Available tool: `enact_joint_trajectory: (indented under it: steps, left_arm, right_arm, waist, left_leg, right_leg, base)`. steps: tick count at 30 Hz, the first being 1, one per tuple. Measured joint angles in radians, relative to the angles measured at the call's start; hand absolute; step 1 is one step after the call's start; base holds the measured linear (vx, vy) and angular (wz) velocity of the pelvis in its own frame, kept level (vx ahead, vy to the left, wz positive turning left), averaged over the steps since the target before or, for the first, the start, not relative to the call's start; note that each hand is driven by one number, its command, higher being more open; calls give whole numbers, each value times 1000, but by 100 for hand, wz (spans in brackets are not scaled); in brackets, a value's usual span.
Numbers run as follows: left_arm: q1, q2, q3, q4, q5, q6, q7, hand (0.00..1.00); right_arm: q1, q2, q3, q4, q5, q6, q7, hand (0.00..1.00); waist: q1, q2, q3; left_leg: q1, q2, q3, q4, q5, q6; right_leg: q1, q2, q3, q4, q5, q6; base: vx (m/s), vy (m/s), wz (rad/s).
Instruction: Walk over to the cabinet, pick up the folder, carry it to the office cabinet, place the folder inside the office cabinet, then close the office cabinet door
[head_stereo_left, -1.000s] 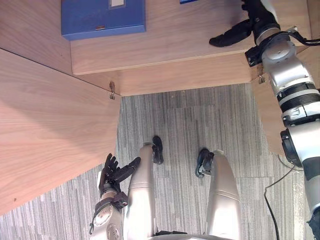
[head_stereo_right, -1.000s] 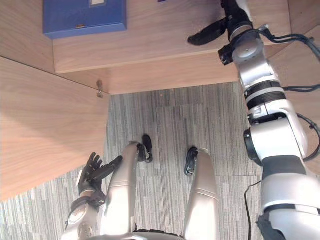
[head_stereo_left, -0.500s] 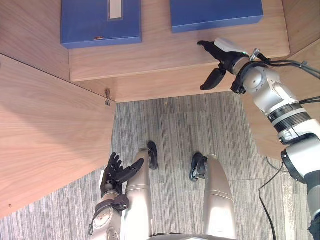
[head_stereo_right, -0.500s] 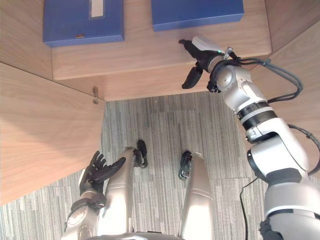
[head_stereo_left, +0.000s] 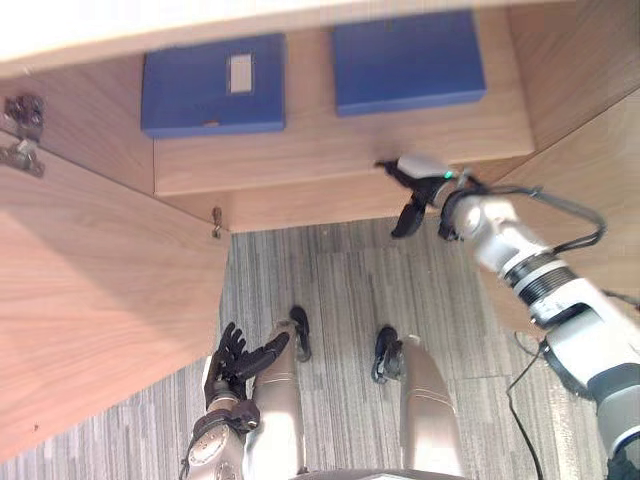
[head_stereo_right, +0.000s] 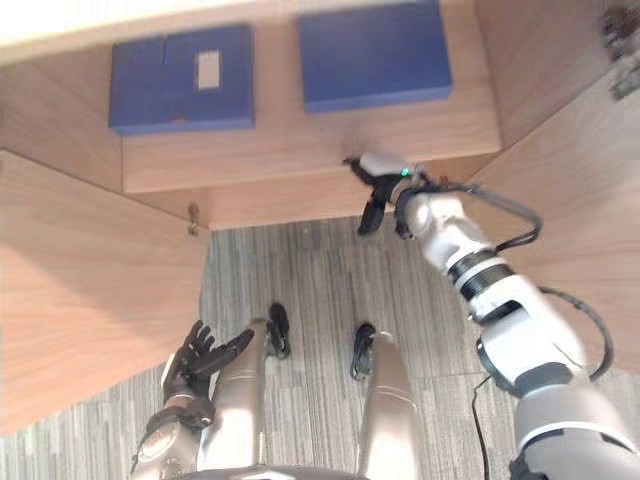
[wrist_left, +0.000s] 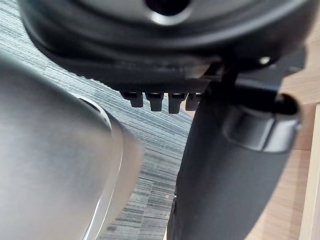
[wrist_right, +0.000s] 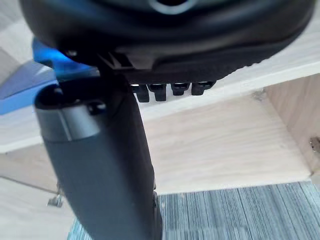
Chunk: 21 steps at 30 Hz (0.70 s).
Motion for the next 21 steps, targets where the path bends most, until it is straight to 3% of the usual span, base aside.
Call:
enact_joint_trajectory:
  steps: [3,6,7,10,12,15,19,21]
  left_arm:
    - [-1,1,0,54,39,4,-3,100]
    - [-59,12,1,189,83,-9,-2,100]
    - [-67,13,1,205,88,-10,-2,100]
    - [-126,14,23,343,136,-17,0,100]
    - [-148,17,67,434,164,-36,17,100]
    - [-164,30,143,574,188,-39,37,100]
    - [-163,41,162,677,215,-39,69,100]
    - [-164,41,162,688,226,-39,73,100]
  right_arm:
    - [189,70,70,1,-48,-5,64,100]
    - [452,185,44,81,-77,-30,73,100]
    - [471,196,35,99,-77,-32,73,100]
    - [622,292,-161,301,-72,-49,60,100]
    - [676,331,-398,416,-20,-32,-11,100]
    - [737,344,-620,422,49,-22,-125,100]
    - [816,362,-761,413,120,-26,-230,100]
    - [850,382,-805,416,151,-26,-253,100]
  waist:
    - [4,-20,-46]
    - [-1,-27,-112]
    - [-2,-26,-116]
    - [-8,-18,-178]
    - [-34,-12,-224]
    - [-58,-9,-271]
    - [-64,-12,-328]
    - [-73,-18,-330]
  left_leg:
    - [150,-1,35,-167,52,-7]
    - [290,-26,49,-339,112,-15]
    - [306,-29,48,-357,120,-17]
    - [433,-59,48,-536,194,-24]
    - [496,-75,52,-633,236,-25]
    - [575,-79,86,-686,246,-27]
    - [643,-79,131,-720,247,-28]
    - [659,-77,138,-704,241,-31]
  right_leg:
    - [151,20,-13,-197,77,0]
    - [299,30,-39,-380,142,4]
    - [316,30,-41,-397,147,3]
    - [442,41,-53,-563,212,8]
    - [485,45,-50,-621,238,8]
    - [536,57,-15,-658,254,7]
    - [580,71,29,-695,276,4]
    - [599,73,43,-709,286,0]
  base:
    - [130,49,-20]
    - [173,34,3]
    - [188,13,19]
    - [103,8,11]
    - [71,20,-3]
    - [21,17,-30]
    - [-26,-5,-37]
    - [-76,5,-26]
